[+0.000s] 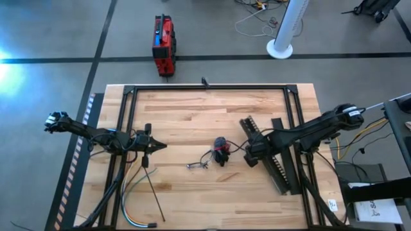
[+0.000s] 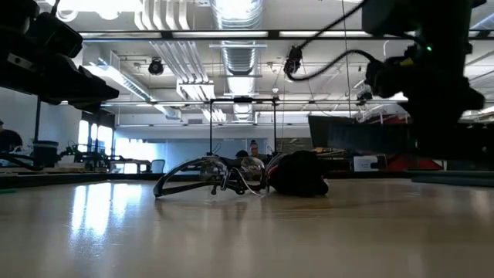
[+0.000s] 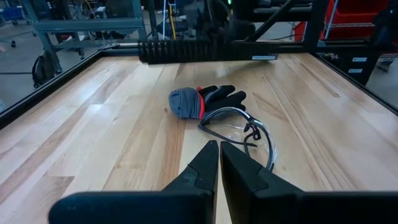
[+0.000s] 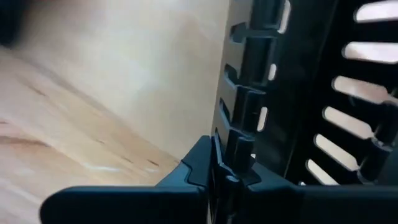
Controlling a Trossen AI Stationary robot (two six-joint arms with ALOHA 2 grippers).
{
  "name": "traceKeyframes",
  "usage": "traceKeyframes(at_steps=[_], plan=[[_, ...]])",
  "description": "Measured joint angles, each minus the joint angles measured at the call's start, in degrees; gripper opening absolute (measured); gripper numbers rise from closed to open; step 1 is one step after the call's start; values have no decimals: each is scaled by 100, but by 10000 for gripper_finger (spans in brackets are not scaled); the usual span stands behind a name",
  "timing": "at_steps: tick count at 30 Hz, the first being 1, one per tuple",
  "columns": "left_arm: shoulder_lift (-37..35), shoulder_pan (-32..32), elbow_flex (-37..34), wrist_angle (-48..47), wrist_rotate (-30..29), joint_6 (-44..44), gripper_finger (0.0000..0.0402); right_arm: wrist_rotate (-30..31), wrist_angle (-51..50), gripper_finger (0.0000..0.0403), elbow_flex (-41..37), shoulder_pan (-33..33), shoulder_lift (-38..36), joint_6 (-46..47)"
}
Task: Ziptie cables
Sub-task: Move the black cable duct to the center of the table
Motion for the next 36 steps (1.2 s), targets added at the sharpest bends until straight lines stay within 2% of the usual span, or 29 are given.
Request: traceKeyframes(at_steps=[7,13,18,21,28,36], plan=[[0,0,0,2,0,1,2,673,-754,0,987,-543,10,-1152],[0,1,1,17,1,1,2,776,-722,0,1750,-1118,187,-2478],[0,2,2,22,0,1,2,686,-510,0,2144,-1209,435,-3299],[0,2,2,31,0,1,2,292,-249,0,2220,-977,613,-3583],[4,2,0,44,0,1,2,-458,614,0,2233,56,1223,-4362],[0,0,1,43,2,1,2,-489,913,0,2819,974,2426,-5041]])
